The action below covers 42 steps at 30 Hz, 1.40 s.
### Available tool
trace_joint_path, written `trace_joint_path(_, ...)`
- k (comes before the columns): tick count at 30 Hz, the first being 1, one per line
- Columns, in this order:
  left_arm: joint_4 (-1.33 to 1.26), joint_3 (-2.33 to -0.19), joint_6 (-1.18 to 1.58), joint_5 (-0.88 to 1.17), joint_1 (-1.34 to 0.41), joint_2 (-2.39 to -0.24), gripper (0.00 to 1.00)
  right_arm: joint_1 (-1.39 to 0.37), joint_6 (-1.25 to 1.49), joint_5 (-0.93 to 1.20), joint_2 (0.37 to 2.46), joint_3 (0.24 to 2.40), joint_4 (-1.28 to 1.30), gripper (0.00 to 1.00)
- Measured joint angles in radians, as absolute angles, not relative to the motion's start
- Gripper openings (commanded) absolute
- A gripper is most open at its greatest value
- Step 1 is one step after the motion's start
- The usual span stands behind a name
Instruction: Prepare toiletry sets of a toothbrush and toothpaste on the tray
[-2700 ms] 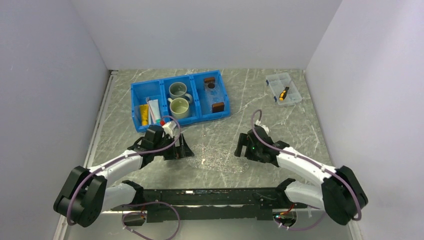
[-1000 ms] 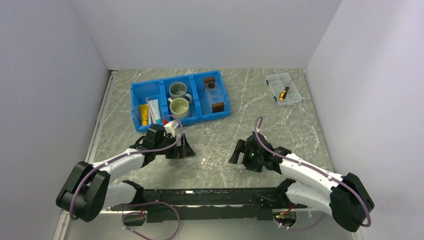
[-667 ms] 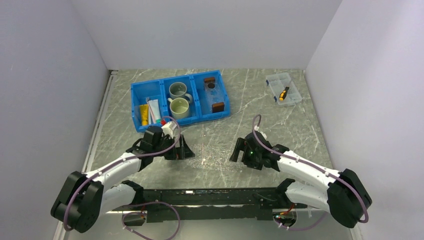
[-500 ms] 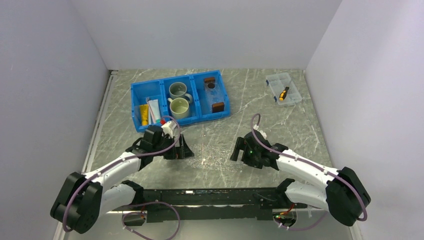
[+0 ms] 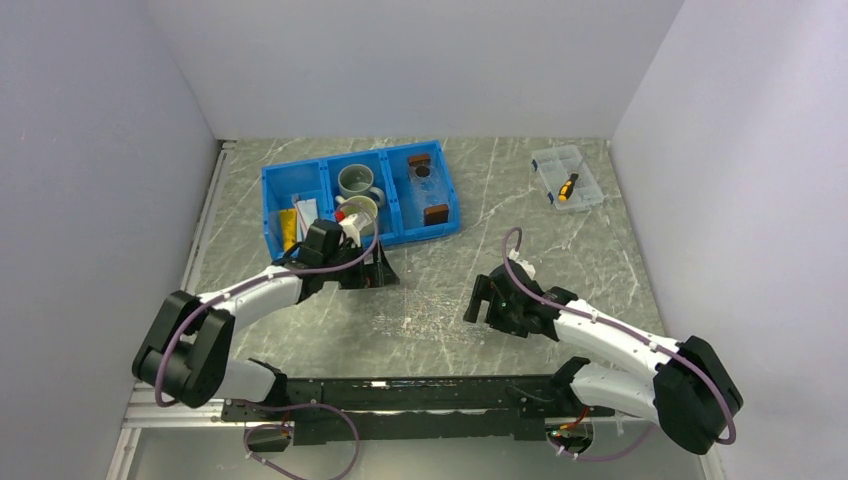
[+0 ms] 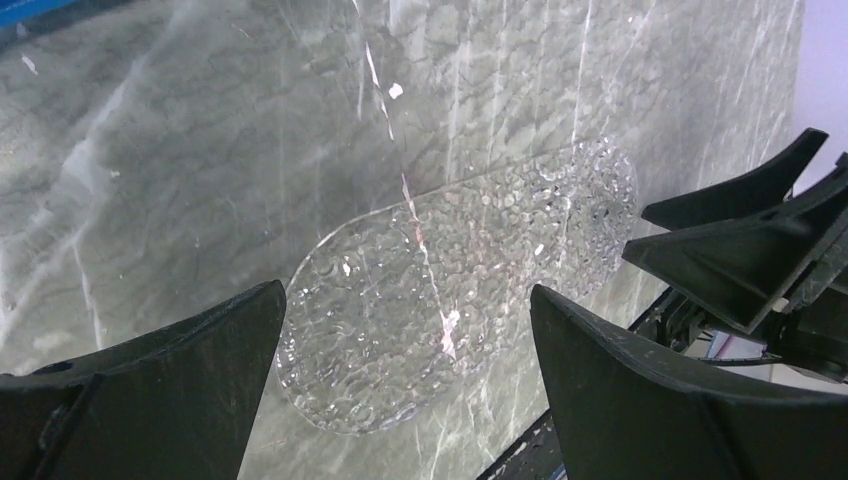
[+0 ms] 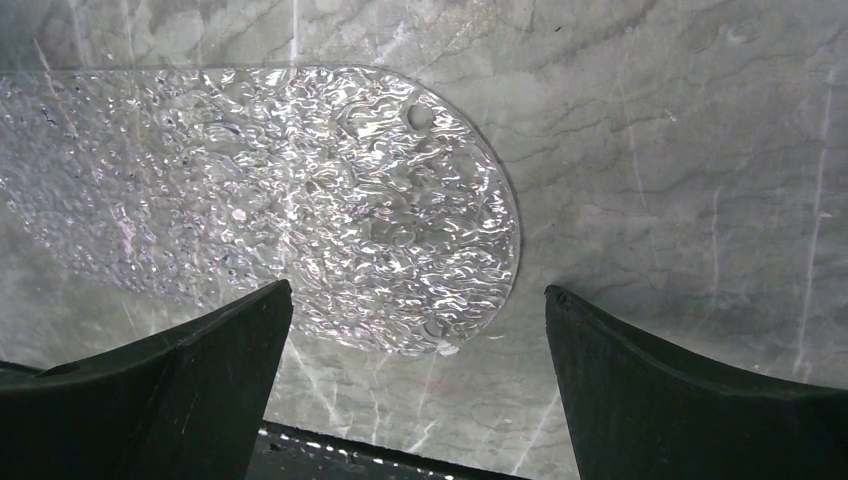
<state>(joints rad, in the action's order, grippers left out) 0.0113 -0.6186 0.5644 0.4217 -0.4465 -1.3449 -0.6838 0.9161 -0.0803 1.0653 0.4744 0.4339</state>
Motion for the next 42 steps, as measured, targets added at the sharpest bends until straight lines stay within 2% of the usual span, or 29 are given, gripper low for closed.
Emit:
trace_joint_path(17,-0.044,-0.657,0.562,0.421,-0.447,-1.504,0.99,-0.683,0.91,-0.082,1.047,0.469,0.459,1.0)
trace_joint_path(29,-0.184,-0.573,0.566,0.45,-0.452,-1.481,0.99,-0.683,0.907,-0.081,1.05,0.469,0.458,1.0)
trace_joint_path(42,-0.123,-0.509,0.565,0.447,-0.464,-1.379,0.99,-0.682,0.905,-0.077,1.055,0.469,0.447,1.0)
